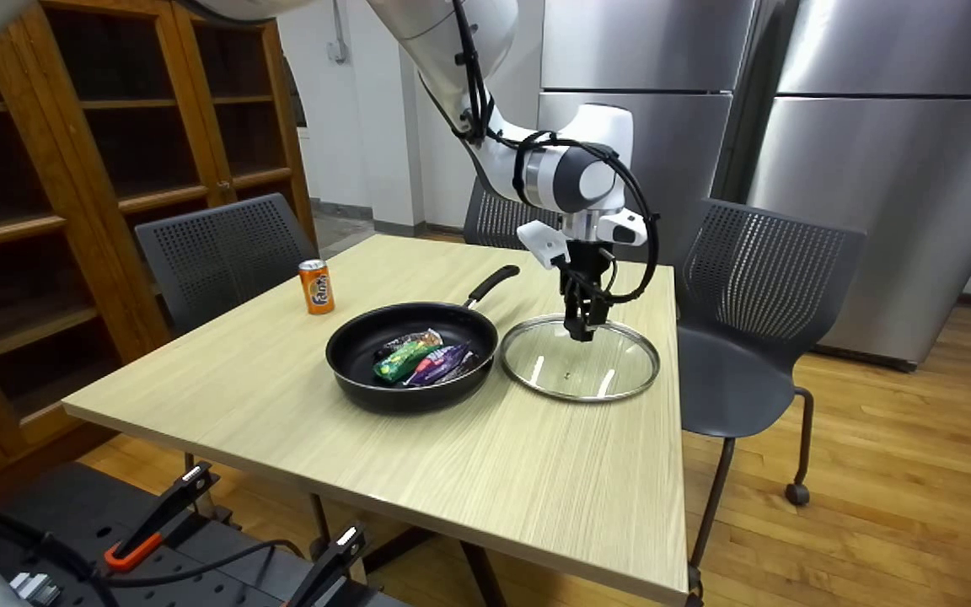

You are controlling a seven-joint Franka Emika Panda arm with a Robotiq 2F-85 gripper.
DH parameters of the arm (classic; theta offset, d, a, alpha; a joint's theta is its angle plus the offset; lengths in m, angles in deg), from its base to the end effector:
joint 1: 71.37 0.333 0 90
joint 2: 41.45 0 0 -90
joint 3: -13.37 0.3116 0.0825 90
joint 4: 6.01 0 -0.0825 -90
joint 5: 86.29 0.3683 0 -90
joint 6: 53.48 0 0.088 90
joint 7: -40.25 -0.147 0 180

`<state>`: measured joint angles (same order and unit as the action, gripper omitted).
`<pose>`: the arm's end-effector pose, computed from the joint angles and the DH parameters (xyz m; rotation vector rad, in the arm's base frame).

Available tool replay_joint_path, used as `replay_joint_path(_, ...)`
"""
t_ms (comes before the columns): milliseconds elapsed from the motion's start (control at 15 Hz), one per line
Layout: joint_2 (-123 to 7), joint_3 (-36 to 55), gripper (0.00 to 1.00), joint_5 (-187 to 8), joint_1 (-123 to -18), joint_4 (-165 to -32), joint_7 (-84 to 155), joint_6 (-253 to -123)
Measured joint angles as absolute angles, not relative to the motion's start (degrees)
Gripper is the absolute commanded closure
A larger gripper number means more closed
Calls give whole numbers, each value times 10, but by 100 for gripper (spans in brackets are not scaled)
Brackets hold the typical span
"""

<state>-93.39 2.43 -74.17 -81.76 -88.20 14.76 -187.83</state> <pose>0.6709 -0.2308 0.1243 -2.8315 1.3508 -0.0367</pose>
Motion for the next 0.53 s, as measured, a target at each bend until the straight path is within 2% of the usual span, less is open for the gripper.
replay_joint_path(533,-895,21,61,-752,-800,-952,157,-1957)
